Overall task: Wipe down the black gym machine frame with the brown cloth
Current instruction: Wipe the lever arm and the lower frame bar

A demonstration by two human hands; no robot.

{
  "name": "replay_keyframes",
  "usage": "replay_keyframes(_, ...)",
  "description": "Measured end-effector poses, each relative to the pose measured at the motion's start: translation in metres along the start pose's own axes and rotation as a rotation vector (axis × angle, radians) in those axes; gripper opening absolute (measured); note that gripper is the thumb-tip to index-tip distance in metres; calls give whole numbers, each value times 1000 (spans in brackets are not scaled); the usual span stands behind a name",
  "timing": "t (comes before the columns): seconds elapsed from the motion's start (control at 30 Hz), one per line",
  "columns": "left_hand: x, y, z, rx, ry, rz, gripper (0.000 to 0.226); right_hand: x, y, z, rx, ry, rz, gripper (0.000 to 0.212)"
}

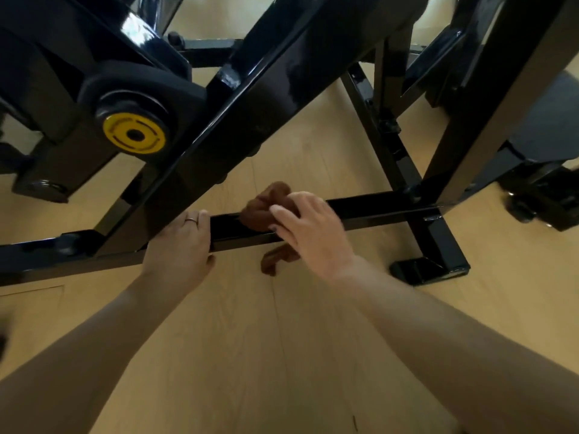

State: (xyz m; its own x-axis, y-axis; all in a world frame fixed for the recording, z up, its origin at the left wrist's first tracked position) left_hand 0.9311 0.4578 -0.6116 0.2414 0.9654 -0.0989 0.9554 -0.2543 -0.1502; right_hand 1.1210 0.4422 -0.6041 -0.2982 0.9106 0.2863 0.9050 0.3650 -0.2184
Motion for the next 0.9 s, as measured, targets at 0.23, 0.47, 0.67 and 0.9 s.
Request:
replay_keyframes(0.23, 1, 1, -1, 35, 25, 11, 74, -57, 138, -48, -95, 52, 512, 26)
replay_keyframes(0.47, 1, 2, 3, 14, -3, 26, 80, -14, 4, 7, 121, 232, 606, 22)
replay_keyframes(0.67, -2, -1, 3, -35, -13, 30, 84, 1, -51, 22, 111, 74, 182, 26)
replay_keyframes(0.9, 0, 2, 4, -19, -51, 41, 103, -75, 110, -33, 100, 285, 785, 23)
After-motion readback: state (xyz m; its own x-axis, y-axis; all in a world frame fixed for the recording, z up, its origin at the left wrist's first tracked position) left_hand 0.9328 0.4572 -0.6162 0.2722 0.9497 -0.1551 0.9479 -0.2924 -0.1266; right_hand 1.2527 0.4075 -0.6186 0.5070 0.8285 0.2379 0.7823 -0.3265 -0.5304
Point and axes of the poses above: each hand's wrist, its own x-axis towards the middle knuckle, its own z-axis out of the palm, y = z × x, the point moved 9 cm from there along x, towards the middle knuckle, and after that the axes turned 4 degrees about x, right-handed, at the moved point
